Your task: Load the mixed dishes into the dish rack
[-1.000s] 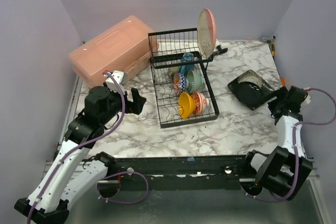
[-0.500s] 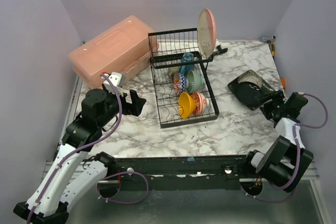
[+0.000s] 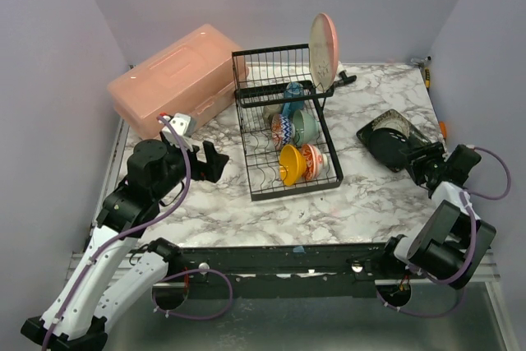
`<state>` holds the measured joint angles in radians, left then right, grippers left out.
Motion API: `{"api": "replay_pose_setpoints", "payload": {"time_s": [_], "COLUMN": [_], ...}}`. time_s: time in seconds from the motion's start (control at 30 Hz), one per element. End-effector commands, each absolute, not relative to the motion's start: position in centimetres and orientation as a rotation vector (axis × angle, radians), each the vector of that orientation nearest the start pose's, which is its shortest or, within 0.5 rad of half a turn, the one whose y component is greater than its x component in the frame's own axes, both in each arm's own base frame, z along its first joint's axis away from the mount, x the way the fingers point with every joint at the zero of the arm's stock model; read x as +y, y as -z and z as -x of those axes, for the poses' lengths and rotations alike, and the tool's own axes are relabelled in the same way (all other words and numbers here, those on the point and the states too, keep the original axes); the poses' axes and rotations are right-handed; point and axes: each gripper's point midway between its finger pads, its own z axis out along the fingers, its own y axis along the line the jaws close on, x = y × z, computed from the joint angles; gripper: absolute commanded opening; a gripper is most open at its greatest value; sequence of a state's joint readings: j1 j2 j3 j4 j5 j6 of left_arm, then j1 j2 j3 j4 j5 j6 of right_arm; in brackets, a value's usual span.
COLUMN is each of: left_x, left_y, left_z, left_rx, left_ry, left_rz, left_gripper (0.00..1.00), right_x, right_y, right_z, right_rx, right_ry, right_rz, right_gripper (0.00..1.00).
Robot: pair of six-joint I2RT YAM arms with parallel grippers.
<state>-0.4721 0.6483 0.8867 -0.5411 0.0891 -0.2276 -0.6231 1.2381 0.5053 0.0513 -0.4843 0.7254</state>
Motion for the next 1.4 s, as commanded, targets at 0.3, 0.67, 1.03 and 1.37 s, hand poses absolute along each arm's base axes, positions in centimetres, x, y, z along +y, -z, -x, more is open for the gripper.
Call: {"api": "replay_pose_setpoints", "payload": {"time_s": [0.3,0.67,1.03,1.37], "left_x": [-14.5,-14.5,-14.6,-14.6], "left_y": [-27.3,-27.0,-27.0,-27.0], "left_z": [-22.0,-22.1,-22.1,-22.2], "left_rx": [1.901,1.912,1.914,1.915], "left_ry": [0.586,0.583,0.584,0.584], "left_rz": [-0.307,-0.307,-0.308,-0.308], "left_gripper": [0.91,0.91,0.91,0.91], "right_x": [-9.5,-8.7,-9.1,-9.5], "right_y": [-6.6,-5.8,-3.9,-4.0], "right_z": [-31.3,-33.1,-33.6,-34.1], "right_rx": [1.895,1.842,1.812,1.822], "right_ry": [-0.610,-0.779,-0.803,-0.800], "right_rz": [-1.190,-1.197,-1.287,-1.302], "right_gripper": [0.61,0.48,0.34,0.00]}}
